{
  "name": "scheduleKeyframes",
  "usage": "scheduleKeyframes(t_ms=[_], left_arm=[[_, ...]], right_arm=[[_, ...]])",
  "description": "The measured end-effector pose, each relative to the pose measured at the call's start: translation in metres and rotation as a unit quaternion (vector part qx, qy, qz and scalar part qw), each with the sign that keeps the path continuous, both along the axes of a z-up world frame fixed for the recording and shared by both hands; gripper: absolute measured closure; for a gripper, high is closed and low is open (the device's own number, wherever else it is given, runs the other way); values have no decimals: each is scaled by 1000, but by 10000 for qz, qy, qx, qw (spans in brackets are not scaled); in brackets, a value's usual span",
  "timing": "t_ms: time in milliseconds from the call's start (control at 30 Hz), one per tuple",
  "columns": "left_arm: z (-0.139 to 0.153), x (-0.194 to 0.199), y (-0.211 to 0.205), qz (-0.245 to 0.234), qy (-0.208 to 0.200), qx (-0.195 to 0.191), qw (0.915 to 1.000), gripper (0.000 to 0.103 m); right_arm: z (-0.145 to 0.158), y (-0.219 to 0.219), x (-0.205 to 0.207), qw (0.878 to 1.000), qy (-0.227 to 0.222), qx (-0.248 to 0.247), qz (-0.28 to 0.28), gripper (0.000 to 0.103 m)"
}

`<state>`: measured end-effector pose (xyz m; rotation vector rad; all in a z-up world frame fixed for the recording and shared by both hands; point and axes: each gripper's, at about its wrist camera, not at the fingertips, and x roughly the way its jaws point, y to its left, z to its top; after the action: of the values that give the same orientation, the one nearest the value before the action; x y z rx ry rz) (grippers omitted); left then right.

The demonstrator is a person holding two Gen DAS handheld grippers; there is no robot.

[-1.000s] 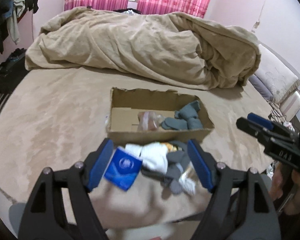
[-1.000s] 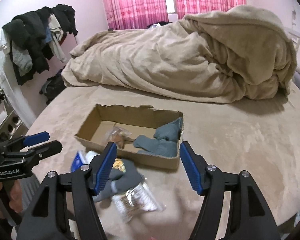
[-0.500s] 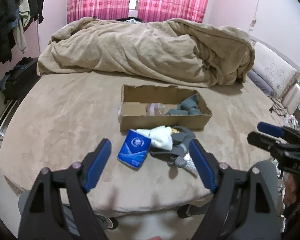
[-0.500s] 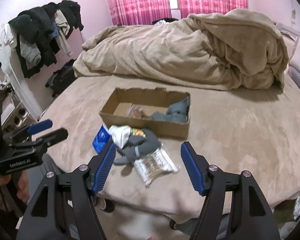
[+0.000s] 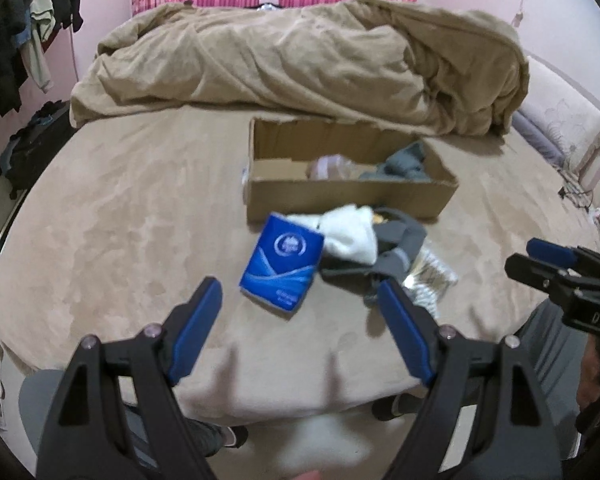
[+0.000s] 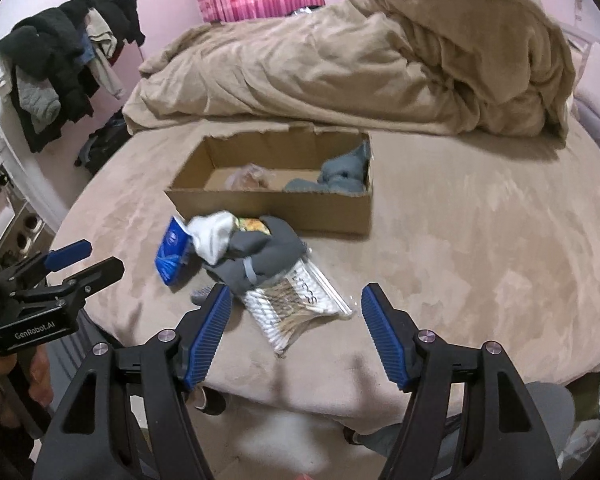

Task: Organize objects
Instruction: 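Grasp the blue tissue pack with the left gripper while the right gripper grasps the cotton swab bag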

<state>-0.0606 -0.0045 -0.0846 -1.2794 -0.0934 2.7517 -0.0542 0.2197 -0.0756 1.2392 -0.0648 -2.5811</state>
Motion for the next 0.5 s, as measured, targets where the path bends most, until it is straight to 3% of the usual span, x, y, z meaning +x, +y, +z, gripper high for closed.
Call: scheduleKeyframes(t_ms=[200,500], left_arm=[[-29,-14,8,-30,-140,-522,9985,21],[-68,-44,12,-89,-258,-864,9959,21]], right_arm=[[-35,-7,-9,9994,-231,240,77,32],[-86,-11,-26,9946,-1025,-28,176,32]])
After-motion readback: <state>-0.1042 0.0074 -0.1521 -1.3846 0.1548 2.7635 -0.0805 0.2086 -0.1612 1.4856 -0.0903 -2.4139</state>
